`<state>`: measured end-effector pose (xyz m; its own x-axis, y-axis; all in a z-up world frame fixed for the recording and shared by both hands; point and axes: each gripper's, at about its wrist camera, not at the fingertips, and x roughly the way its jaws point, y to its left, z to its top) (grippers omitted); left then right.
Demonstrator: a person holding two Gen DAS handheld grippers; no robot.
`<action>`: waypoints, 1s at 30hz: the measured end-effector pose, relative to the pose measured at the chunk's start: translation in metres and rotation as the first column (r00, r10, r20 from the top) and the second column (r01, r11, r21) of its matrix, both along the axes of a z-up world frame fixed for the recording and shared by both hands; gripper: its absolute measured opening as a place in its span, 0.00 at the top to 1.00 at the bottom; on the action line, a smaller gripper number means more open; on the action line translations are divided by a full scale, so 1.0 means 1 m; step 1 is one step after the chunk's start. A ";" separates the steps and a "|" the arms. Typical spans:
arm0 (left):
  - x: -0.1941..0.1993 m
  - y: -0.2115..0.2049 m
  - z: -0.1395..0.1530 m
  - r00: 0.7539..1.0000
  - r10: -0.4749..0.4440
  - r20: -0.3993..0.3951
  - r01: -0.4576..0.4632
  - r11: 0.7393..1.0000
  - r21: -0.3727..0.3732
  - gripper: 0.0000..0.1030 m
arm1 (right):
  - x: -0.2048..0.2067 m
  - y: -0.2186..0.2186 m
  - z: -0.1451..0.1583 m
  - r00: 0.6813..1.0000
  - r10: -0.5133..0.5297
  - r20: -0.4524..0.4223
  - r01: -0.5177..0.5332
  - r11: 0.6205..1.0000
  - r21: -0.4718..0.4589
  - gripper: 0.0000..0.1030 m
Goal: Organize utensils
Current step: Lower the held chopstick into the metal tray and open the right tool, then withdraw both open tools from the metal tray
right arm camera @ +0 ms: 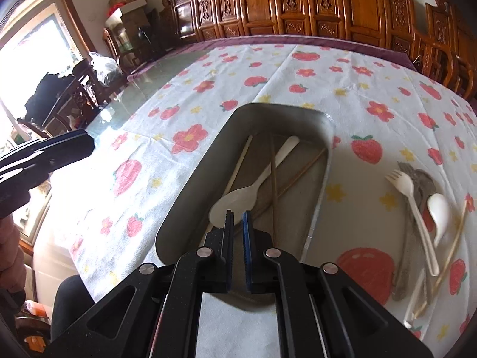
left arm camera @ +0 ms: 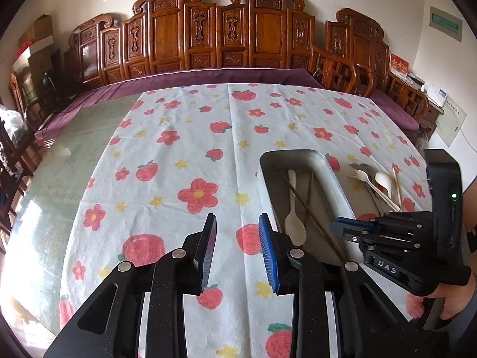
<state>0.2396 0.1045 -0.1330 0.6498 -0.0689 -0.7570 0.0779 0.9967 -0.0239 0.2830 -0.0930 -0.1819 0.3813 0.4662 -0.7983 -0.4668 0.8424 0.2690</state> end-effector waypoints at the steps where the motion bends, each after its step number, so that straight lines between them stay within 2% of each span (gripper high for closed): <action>1: -0.001 -0.002 0.000 1.000 -0.002 0.003 0.002 1.000 -0.002 0.71 | -0.003 -0.005 0.004 1.000 -0.002 0.009 0.002 1.000 0.004 0.92; 9: -0.005 -0.037 0.006 0.999 -0.046 0.024 0.047 0.999 -0.028 0.71 | -0.036 -0.068 0.036 0.994 -0.050 0.097 0.050 0.999 0.004 0.92; 14: -0.013 -0.068 0.012 0.996 -0.088 0.034 0.090 0.995 -0.046 0.71 | -0.059 -0.115 0.047 0.986 -0.104 0.132 0.110 0.993 -0.044 0.92; 17: -0.020 -0.084 0.017 0.993 -0.112 0.047 0.114 0.992 -0.048 0.65 | -0.070 -0.146 0.052 0.979 -0.142 0.142 0.152 0.987 -0.056 0.92; 19: -0.025 -0.095 0.020 0.990 -0.127 0.061 0.130 0.991 -0.045 0.60 | -0.073 -0.163 0.051 0.975 -0.169 0.144 0.179 0.982 -0.058 0.92; 29: -0.032 -0.144 0.003 0.981 -0.191 0.025 0.191 0.981 -0.022 0.57 | -0.070 -0.220 0.024 0.960 -0.252 0.119 0.261 0.963 -0.064 0.92; 30: -0.032 -0.147 0.000 0.981 -0.194 0.021 0.195 0.981 -0.021 0.57 | -0.067 -0.223 0.018 0.960 -0.256 0.114 0.265 0.962 -0.068 0.89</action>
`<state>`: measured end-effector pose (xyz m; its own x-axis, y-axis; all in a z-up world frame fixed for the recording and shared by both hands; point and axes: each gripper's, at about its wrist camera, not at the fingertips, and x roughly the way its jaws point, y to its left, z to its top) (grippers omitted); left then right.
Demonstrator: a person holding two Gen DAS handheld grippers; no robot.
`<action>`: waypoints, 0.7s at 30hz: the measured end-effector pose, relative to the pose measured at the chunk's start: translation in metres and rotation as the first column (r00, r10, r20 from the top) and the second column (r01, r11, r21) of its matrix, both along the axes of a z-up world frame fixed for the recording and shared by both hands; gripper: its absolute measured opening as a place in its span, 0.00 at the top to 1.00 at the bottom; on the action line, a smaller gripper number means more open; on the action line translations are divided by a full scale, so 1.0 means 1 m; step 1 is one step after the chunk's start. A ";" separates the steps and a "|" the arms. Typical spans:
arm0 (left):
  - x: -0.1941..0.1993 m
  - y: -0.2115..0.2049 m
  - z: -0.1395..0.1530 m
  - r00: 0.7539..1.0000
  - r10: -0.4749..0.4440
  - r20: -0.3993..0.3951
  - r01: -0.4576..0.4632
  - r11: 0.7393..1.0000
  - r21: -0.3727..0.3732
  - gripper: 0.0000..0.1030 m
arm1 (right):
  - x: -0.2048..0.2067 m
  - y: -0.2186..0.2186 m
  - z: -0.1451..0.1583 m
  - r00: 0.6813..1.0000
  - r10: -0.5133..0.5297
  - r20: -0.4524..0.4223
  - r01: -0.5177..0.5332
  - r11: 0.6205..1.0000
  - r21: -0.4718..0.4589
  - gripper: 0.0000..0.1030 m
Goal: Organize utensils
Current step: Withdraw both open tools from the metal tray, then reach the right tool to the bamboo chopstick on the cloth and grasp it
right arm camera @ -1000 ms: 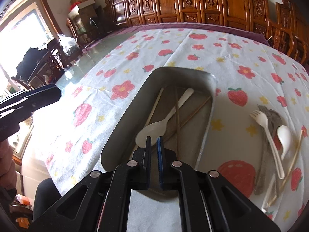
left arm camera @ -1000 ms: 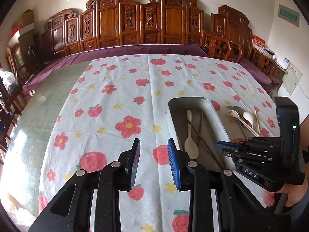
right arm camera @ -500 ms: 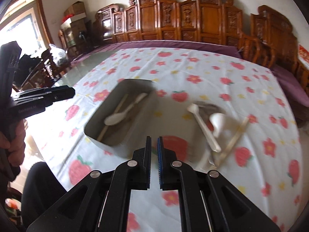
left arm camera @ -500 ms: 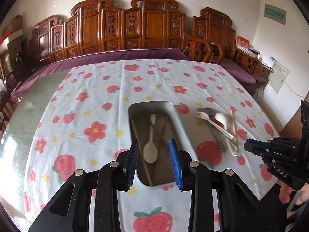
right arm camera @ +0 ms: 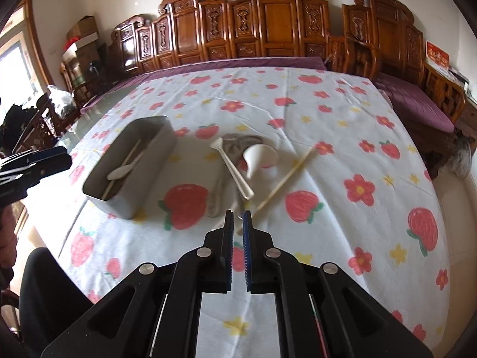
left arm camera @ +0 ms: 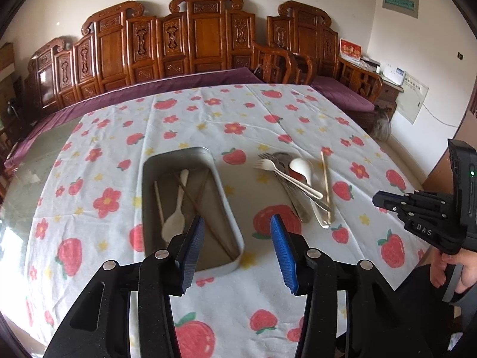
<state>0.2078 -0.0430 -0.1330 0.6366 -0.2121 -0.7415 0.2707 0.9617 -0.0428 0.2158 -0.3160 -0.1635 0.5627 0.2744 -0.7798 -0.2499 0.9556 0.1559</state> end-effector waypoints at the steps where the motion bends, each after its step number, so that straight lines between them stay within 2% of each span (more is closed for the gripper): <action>1: 0.002 -0.005 -0.004 1.000 -0.004 -0.007 0.004 1.000 0.001 0.57 | 0.003 0.000 -0.003 1.000 0.000 -0.003 0.000 1.000 -0.004 0.87; 10: 0.013 -0.031 -0.025 0.998 -0.033 -0.045 0.033 0.999 -0.003 0.56 | 0.047 -0.012 -0.041 0.997 -0.059 -0.048 0.061 0.998 0.033 0.84; 11: 0.014 -0.033 -0.027 0.998 -0.035 -0.048 0.035 0.999 -0.002 0.56 | 0.054 -0.011 -0.046 0.996 -0.064 -0.054 0.066 0.997 0.035 0.81; 18: 0.020 -0.036 -0.032 0.998 -0.037 -0.055 0.037 0.999 -0.006 0.56 | 0.090 -0.004 -0.072 0.993 -0.086 -0.080 0.087 0.996 0.004 0.80; 21: 0.023 -0.035 -0.036 0.997 -0.033 -0.064 0.033 0.999 -0.005 0.56 | 0.096 -0.004 -0.081 0.992 -0.088 -0.091 0.083 0.995 -0.056 0.80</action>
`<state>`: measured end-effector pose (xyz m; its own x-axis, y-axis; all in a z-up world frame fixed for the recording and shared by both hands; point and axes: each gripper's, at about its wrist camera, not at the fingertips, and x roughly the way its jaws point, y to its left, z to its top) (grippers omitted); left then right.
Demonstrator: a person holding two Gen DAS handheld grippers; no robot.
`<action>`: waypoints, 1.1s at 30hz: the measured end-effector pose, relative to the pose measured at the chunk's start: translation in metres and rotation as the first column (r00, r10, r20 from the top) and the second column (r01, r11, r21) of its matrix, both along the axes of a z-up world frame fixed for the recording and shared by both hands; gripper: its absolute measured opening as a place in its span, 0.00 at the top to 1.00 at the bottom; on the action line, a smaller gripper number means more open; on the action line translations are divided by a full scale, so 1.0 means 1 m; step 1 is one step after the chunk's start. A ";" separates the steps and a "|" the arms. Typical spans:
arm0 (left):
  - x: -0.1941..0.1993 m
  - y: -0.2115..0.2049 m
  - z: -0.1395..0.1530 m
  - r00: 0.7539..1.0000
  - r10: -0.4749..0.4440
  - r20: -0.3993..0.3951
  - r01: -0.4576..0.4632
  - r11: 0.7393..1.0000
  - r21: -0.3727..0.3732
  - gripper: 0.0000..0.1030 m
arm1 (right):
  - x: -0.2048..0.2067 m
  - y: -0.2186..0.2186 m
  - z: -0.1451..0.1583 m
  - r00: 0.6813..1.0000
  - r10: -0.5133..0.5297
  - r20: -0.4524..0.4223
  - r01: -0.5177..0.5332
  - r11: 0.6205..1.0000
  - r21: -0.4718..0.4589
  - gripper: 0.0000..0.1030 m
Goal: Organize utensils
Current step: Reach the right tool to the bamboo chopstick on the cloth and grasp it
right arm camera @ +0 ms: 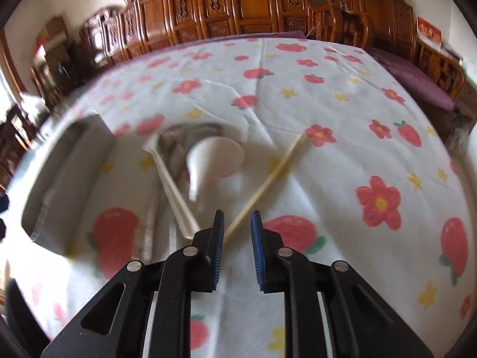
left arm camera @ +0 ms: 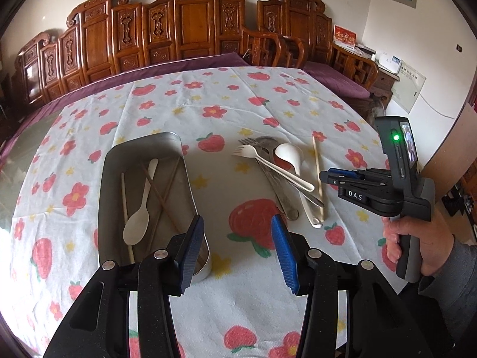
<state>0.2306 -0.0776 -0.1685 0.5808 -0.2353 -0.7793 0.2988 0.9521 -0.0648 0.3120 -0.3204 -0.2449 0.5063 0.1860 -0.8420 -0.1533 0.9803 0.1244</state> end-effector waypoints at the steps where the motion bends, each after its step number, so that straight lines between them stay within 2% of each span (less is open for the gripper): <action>1: 0.001 0.000 -0.001 1.000 0.000 -0.003 0.000 1.000 -0.002 0.56 | 0.002 -0.001 -0.003 1.000 0.002 -0.013 -0.002 1.000 0.000 0.80; 6: 0.002 -0.004 -0.005 1.000 -0.006 -0.009 0.006 1.000 -0.004 0.56 | 0.008 -0.002 -0.005 1.000 -0.008 -0.018 0.009 1.000 0.022 0.79; 10: 0.001 -0.008 -0.007 1.000 -0.009 -0.011 0.009 1.000 -0.005 0.56 | 0.010 0.009 -0.008 1.000 0.016 -0.021 -0.016 1.000 -0.001 0.78; 13: -0.001 -0.011 -0.009 1.000 -0.013 -0.015 0.013 1.000 -0.003 0.56 | 0.008 0.016 -0.007 0.999 0.032 -0.013 -0.033 0.998 -0.048 0.76; 16: -0.002 -0.012 -0.009 1.000 -0.013 -0.016 0.014 1.000 0.006 0.56 | 0.007 0.024 -0.006 0.999 0.042 -0.018 -0.044 0.991 -0.127 0.79; 18: -0.002 -0.012 -0.009 1.000 -0.008 -0.018 0.008 1.000 0.005 0.56 | 0.006 0.020 -0.006 0.999 0.023 -0.036 -0.027 0.992 -0.122 0.87; 24: 0.001 -0.020 -0.010 0.999 -0.019 -0.029 0.019 1.000 -0.013 0.56 | 0.004 -0.002 -0.006 0.999 -0.011 -0.043 0.005 0.991 -0.135 0.93; 29: 0.012 -0.038 -0.016 0.999 -0.026 -0.029 0.025 0.999 -0.034 0.56 | 0.002 -0.030 0.000 0.998 -0.066 -0.016 0.064 0.991 -0.119 0.94; 33: 0.034 -0.056 -0.030 0.999 -0.017 -0.043 0.015 0.999 -0.043 0.56 | 0.002 -0.037 -0.002 0.998 -0.063 -0.008 0.061 0.988 -0.139 0.94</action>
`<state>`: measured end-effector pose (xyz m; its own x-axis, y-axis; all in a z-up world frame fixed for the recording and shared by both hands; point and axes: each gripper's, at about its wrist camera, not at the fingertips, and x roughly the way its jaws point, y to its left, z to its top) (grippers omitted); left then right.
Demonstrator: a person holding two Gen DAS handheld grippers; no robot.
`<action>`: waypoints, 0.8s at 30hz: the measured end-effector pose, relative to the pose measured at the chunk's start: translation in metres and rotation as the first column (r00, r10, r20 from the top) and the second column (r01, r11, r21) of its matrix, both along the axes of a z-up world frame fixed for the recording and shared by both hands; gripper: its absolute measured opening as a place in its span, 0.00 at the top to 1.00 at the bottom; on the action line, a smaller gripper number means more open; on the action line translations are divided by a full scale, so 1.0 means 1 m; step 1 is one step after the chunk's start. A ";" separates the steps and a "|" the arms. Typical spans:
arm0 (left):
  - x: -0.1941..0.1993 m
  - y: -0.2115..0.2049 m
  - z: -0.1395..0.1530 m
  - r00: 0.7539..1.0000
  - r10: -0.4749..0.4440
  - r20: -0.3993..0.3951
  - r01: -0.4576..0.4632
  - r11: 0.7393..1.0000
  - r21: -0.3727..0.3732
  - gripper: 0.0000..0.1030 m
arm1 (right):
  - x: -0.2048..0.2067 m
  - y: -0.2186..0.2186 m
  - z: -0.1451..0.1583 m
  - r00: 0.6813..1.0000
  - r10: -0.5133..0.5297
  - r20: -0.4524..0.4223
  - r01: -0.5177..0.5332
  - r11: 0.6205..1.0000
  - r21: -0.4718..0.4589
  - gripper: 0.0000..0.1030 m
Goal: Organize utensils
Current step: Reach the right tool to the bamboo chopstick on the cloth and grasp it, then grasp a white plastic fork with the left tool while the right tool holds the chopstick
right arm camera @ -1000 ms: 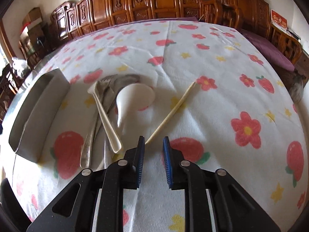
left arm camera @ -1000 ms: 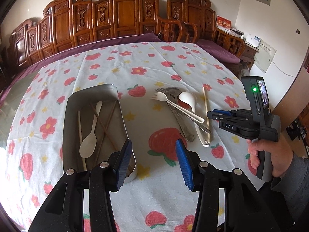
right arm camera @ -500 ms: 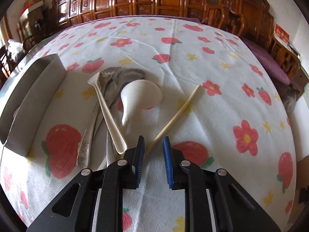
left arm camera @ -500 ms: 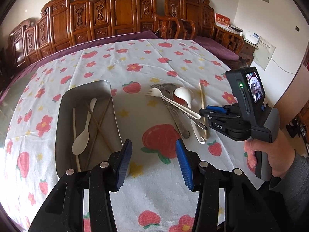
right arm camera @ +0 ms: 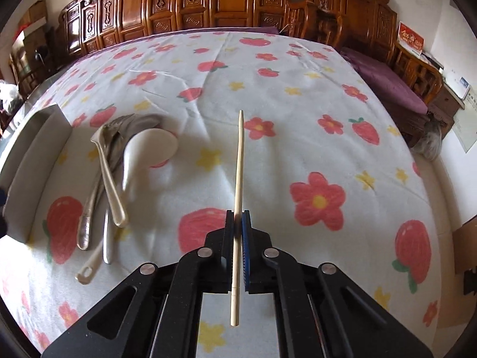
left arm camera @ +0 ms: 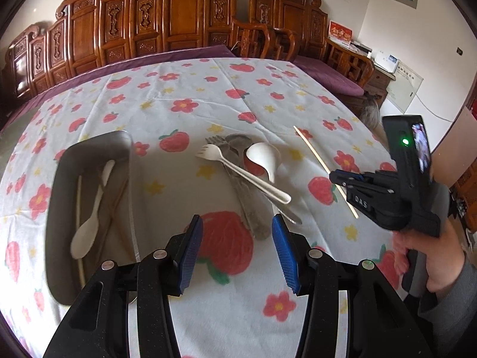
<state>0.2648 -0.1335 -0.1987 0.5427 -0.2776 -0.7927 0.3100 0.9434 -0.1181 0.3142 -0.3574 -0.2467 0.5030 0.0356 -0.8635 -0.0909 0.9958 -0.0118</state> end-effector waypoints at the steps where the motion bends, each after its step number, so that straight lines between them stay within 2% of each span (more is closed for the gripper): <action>1: 0.005 -0.003 -0.003 1.000 0.004 -0.002 -0.004 1.000 -0.001 0.56 | 0.001 -0.001 -0.001 1.000 0.006 -0.006 -0.006 1.000 0.010 0.94; 6: 0.037 -0.021 -0.024 0.999 0.030 -0.027 -0.030 1.000 0.002 0.56 | 0.003 0.000 -0.004 0.999 0.031 -0.021 -0.030 0.998 0.050 0.94; 14: 0.076 -0.038 -0.047 0.991 0.081 -0.103 -0.088 0.994 -0.063 0.56 | 0.009 -0.003 -0.006 0.999 0.037 -0.030 -0.034 0.994 0.108 0.94; 17: 0.084 -0.040 -0.054 0.987 0.115 -0.108 -0.120 0.992 -0.041 0.57 | 0.009 -0.004 -0.006 0.999 0.034 -0.030 -0.031 0.992 0.120 0.94; 19: 0.088 -0.041 -0.058 0.985 0.130 -0.111 -0.133 0.991 -0.020 0.63 | 0.009 -0.005 -0.006 0.999 0.032 -0.030 -0.028 0.991 0.128 0.94; 22: 0.090 -0.041 -0.061 0.984 0.134 -0.116 -0.136 0.991 -0.008 0.68 | 0.009 -0.006 -0.006 0.999 0.030 -0.031 -0.025 0.991 0.134 0.94; 24: 0.090 -0.039 -0.062 0.983 0.134 -0.126 -0.139 0.990 -0.030 0.75 | 0.009 -0.006 -0.006 0.999 0.028 -0.031 -0.024 0.990 0.135 0.94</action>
